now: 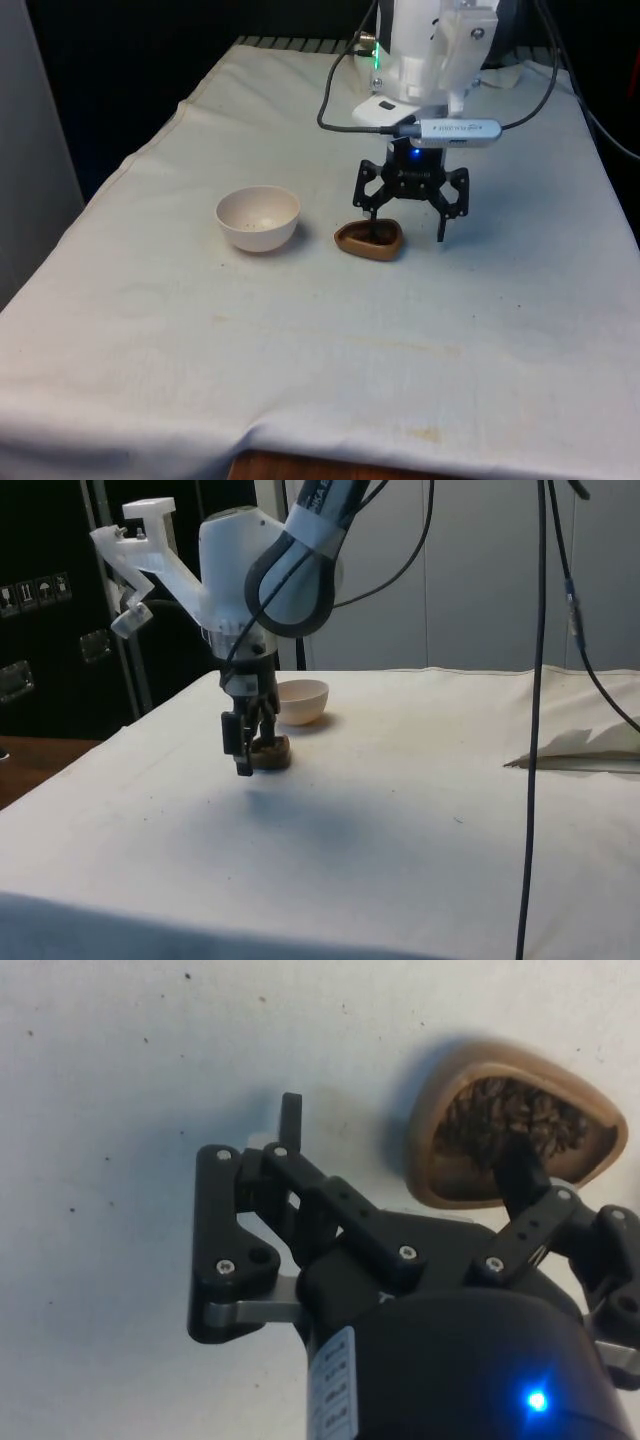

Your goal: Pour the coffee beans from the cup into the bowl.

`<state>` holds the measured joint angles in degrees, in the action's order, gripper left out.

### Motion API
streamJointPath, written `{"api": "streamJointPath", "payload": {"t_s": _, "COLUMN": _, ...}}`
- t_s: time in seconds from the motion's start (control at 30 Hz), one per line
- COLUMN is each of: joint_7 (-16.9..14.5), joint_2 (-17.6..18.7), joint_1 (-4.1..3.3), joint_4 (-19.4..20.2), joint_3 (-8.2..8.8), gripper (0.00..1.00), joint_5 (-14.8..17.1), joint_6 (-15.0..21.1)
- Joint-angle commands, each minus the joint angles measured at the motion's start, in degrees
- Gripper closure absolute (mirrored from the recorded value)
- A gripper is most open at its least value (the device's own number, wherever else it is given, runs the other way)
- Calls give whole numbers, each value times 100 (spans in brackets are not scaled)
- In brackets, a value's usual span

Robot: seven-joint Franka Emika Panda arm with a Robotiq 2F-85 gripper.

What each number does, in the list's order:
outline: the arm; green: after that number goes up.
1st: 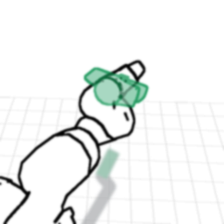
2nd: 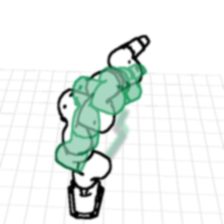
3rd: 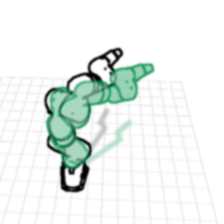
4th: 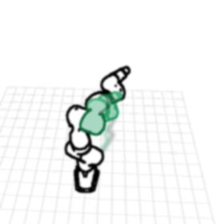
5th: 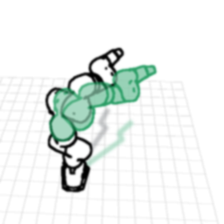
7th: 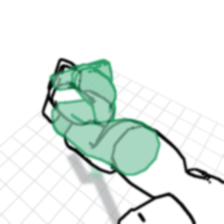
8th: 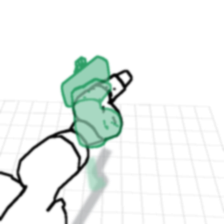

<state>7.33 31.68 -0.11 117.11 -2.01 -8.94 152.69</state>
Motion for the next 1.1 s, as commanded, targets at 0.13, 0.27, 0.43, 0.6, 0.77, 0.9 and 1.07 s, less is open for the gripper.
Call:
{"api": "streamJointPath", "payload": {"t_s": 0.13, "joint_7": 0, "joint_2": 0, "joint_1": 0, "joint_4": 0, "joint_3": 11, "gripper": 0, "joint_5": -17, "joint_6": 0}}
{"api": "streamJointPath", "payload": {"t_s": 0.27, "joint_7": 74, "joint_2": 40, "joint_1": -63, "joint_4": -11, "joint_3": 92, "gripper": 0, "joint_5": -92, "joint_6": 40}}
{"api": "streamJointPath", "payload": {"t_s": 0.43, "joint_7": 69, "joint_2": 57, "joint_1": -57, "joint_4": -17, "joint_3": 92, "gripper": 20, "joint_5": -86, "joint_6": 40}}
{"api": "streamJointPath", "payload": {"t_s": 0.6, "joint_7": 69, "joint_2": 63, "joint_1": -57, "joint_4": -23, "joint_3": 92, "gripper": 54, "joint_5": -86, "joint_6": 40}}
{"api": "streamJointPath", "payload": {"t_s": 0.77, "joint_7": 0, "joint_2": 46, "joint_1": -6, "joint_4": -17, "joint_3": 34, "gripper": 80, "joint_5": -29, "joint_6": 6}}
{"api": "streamJointPath", "payload": {"t_s": 0.9, "joint_7": 57, "joint_2": 57, "joint_1": -52, "joint_4": -23, "joint_3": 92, "gripper": 98, "joint_5": -86, "joint_6": 40}}
{"api": "streamJointPath", "payload": {"t_s": 1.07, "joint_7": 0, "joint_2": 0, "joint_1": -11, "joint_4": -23, "joint_3": 40, "gripper": 99, "joint_5": -40, "joint_6": -23}}
